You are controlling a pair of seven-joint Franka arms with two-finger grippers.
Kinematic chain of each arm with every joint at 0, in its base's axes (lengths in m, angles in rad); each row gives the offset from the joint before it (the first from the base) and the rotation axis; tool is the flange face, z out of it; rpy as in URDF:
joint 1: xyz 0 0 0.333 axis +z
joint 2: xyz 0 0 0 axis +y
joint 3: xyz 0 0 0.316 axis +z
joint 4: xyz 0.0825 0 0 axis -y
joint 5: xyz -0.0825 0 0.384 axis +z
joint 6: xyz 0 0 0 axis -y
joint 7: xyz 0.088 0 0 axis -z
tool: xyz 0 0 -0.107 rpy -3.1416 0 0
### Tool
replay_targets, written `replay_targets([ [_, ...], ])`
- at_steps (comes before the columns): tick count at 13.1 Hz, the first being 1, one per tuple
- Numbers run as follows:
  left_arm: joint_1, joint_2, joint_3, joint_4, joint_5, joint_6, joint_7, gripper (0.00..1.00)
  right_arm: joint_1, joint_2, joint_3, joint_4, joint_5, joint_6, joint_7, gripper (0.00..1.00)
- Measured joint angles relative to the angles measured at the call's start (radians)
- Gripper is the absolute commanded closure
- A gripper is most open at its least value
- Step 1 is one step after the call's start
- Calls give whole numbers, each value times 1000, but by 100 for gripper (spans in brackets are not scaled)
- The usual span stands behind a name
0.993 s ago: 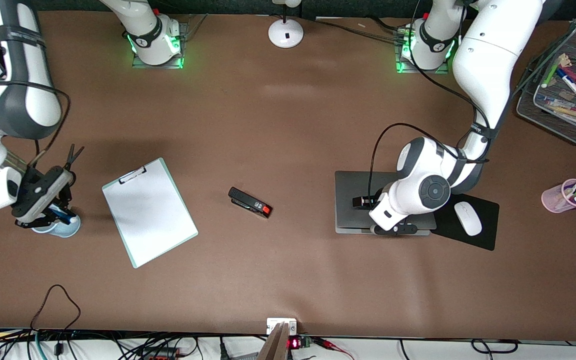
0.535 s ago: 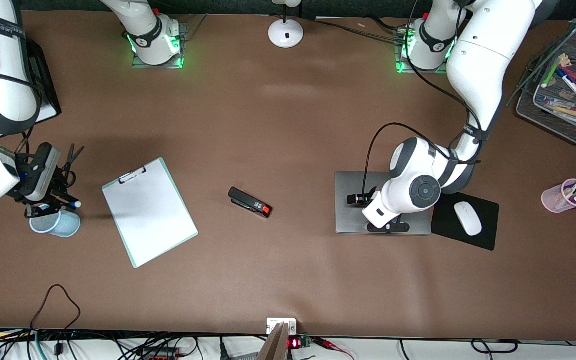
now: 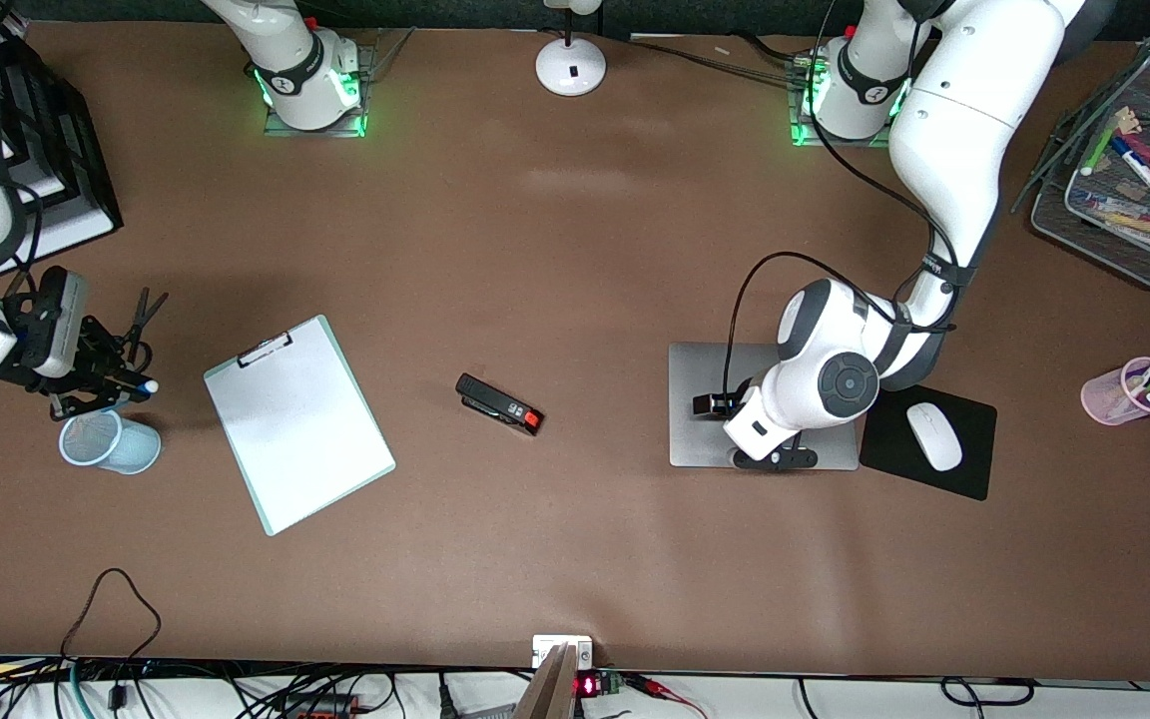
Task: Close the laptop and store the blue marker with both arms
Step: 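Press the lid shut with the left gripper while the right gripper carries the marker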
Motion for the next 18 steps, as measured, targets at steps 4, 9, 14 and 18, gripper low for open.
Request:
replay_targets([
  [4, 23, -20, 8, 43, 0, -8, 0, 0, -43, 50, 0, 70, 2, -84, -56, 100],
  [9, 105, -124, 11, 56, 0, -120, 0, 0, -100, 98, 0, 92, 57, -117, -140, 100],
  [14, 175, -240, 16, 57, 17, -222, 1, 0, -144, 132, 0, 122, 62, -163, -204, 100],
  [18, 229, -343, 18, 65, 68, -282, 1, 0, -165, 214, 1, 251, 66, -264, -229, 100],
])
